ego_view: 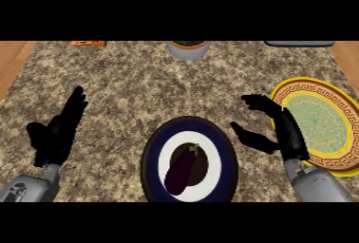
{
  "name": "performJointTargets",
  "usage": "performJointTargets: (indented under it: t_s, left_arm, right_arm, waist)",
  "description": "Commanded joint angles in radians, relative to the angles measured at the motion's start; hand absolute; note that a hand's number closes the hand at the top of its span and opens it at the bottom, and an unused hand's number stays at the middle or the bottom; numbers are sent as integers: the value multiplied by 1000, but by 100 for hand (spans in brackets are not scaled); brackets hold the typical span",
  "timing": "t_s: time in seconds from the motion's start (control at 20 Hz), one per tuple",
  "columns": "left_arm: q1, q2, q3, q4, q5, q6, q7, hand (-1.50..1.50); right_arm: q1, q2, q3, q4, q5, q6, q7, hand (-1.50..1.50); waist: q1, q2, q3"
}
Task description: Pick the eggplant from the plate and place it in the plate
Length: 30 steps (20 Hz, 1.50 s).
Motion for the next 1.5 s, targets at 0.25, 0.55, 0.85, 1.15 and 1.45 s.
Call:
performJointTargets:
  t_s: [0.25, 0.55, 0.85, 1.15, 1.45]
  left_arm:
    - [-36, -10, 50, 86, 40, -68, 59, 0]
    - [-28, -39, 66, 124, 11, -84, 8, 0]
    - [-66, -48, 91, 86, -8, -104, 88, 0]
    - [36, -41, 107, 21, -5, -138, 62, 0]
    - [-1, -36, 137, 34, -14, -156, 104, 0]
  right_arm:
    - [150, 18, 282, -86, 320, -46, 165, -150]
    - [-25, 45, 284, -165, 397, 155, 507, -150]
    - [-56, 134, 296, -190, 430, 307, 636, -150]
    - [-75, 200, 312, -127, 404, 441, 757, -150]
    - [-143, 206, 285, -22, 410, 586, 802, -150]
  waist:
    - [-4, -1, 7]
    - [5, -1, 7]
    - [5, -1, 8]
    - [13, -2, 8]
    - [11, -1, 9]
